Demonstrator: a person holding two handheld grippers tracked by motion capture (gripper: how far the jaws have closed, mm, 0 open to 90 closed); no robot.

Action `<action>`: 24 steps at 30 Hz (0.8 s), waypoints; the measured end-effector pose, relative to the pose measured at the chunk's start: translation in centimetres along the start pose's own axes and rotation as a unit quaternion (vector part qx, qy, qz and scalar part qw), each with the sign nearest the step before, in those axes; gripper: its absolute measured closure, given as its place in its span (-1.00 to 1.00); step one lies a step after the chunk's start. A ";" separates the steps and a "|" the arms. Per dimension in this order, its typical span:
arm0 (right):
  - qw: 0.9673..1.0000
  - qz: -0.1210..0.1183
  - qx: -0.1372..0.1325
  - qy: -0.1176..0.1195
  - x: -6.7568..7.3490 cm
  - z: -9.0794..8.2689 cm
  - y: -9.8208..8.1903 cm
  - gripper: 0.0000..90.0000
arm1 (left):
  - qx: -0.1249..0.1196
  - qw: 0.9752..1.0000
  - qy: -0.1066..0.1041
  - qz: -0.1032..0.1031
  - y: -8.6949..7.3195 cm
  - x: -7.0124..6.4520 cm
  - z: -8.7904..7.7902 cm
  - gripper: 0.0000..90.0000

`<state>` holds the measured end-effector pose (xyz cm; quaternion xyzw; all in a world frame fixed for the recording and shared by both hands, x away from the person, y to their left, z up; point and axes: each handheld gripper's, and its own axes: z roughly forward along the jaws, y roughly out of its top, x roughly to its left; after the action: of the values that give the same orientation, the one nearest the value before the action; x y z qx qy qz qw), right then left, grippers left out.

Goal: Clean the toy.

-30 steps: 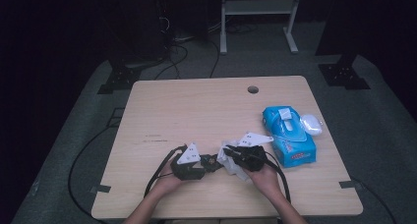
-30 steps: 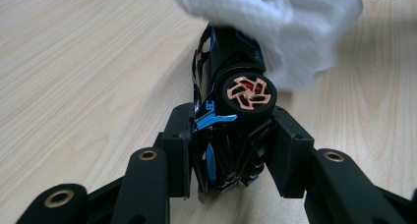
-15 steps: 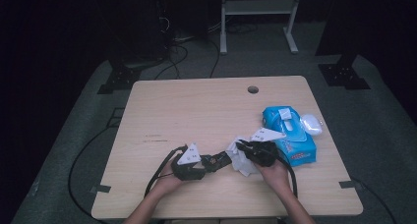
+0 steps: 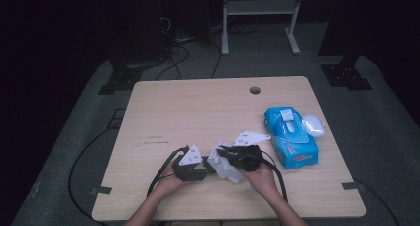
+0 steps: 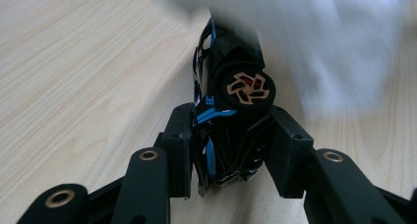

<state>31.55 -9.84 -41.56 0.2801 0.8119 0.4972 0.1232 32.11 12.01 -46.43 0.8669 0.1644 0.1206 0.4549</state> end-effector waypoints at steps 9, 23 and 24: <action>0.998 -0.019 0.032 -0.055 -1.3 0.0 -1.4 0.84 | 0.006 1.000 -0.003 -0.002 -0.2 0.5 -0.6 0.30; 0.995 0.029 0.018 -0.095 -4.6 -2.8 -2.8 0.84 | 0.017 1.000 -0.007 0.006 -0.5 0.8 -1.3 0.30; 0.995 0.033 0.012 -0.094 -4.5 -2.9 -2.8 0.84 | 0.014 1.000 -0.008 0.004 -0.5 0.9 -1.3 0.30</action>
<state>32.90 -15.54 -43.02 0.3535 0.7929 0.4628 0.1793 32.36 13.60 -46.10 0.8751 0.1586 0.1132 0.4431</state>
